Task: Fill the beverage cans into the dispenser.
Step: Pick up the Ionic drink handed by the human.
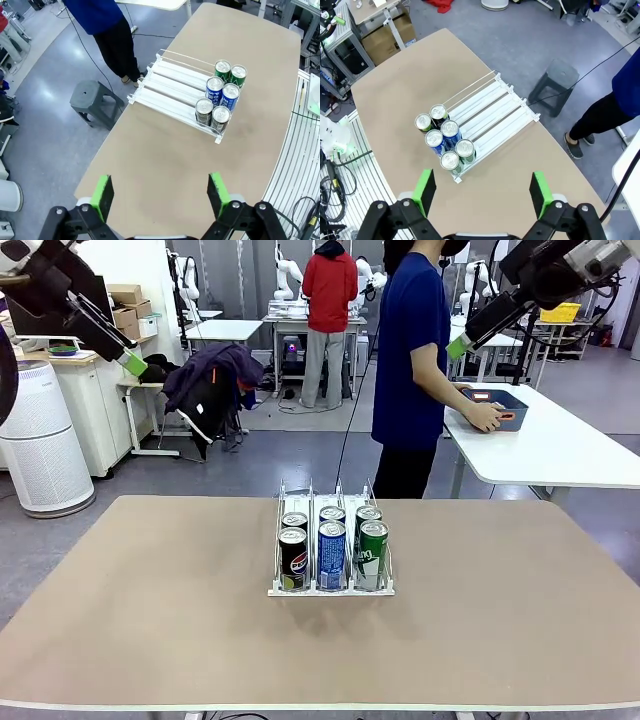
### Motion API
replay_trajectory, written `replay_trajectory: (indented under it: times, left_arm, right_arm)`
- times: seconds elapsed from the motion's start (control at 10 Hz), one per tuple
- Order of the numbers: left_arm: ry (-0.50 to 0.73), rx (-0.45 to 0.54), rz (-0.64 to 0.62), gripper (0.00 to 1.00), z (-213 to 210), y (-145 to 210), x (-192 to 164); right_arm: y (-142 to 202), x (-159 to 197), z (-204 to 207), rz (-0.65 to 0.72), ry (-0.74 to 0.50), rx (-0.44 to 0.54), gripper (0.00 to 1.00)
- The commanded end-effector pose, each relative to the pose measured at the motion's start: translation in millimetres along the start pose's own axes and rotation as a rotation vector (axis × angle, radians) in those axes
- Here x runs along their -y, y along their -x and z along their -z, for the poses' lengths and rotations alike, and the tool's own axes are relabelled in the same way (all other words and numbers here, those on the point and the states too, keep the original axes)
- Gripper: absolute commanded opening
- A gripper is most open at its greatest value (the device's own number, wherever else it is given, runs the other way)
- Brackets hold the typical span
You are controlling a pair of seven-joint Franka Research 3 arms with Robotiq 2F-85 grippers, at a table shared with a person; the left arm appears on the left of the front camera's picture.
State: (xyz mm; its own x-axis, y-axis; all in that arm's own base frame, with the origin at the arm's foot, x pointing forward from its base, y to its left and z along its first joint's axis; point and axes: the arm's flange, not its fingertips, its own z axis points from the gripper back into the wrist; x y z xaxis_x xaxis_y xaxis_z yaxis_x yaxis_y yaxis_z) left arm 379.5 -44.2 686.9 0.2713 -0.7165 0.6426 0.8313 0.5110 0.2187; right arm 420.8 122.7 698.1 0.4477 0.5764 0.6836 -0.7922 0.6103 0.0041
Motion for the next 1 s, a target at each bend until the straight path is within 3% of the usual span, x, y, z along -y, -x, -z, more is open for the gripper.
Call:
replay_trajectory:
  times: [0.0, 0.1, 0.2, 0.4, 0.7, 0.9]
  left_arm:
    - [-0.015, 0.002, -0.002, 1.0, -3.5, -0.2, -1.8]
    - [0.0, 0.0, 0.0, 1.0, 0.0, 0.0, 0.0]
    - [-0.034, -0.065, -0.055, 1.0, -6.4, -4.4, -4.0]
    - [-0.072, -0.074, -0.162, 1.0, -19.3, -13.5, -12.3]
    - [-0.076, -0.025, -0.109, 1.0, -23.9, -15.5, -10.5]
    - [-0.082, -0.036, -0.14, 1.0, -25.6, -13.9, -11.7]
  right_arm:
    - [2.4, 0.4, 1.2, 0.004, -0.012, 0.002, 1.0]
    - [0.0, 0.0, 0.0, 0.0, 0.0, 0.0, 1.0]
    - [-7.8, -0.2, -8.6, -0.025, 0.009, 0.006, 1.0]
    - [-16.5, 3.3, -17.4, -0.048, 0.056, 0.011, 1.0]
    - [-14.8, 9.2, -15.0, -0.047, 0.065, -0.005, 1.0]
    - [-17.8, 1.6, -22.6, -0.042, 0.049, 0.023, 1.0]
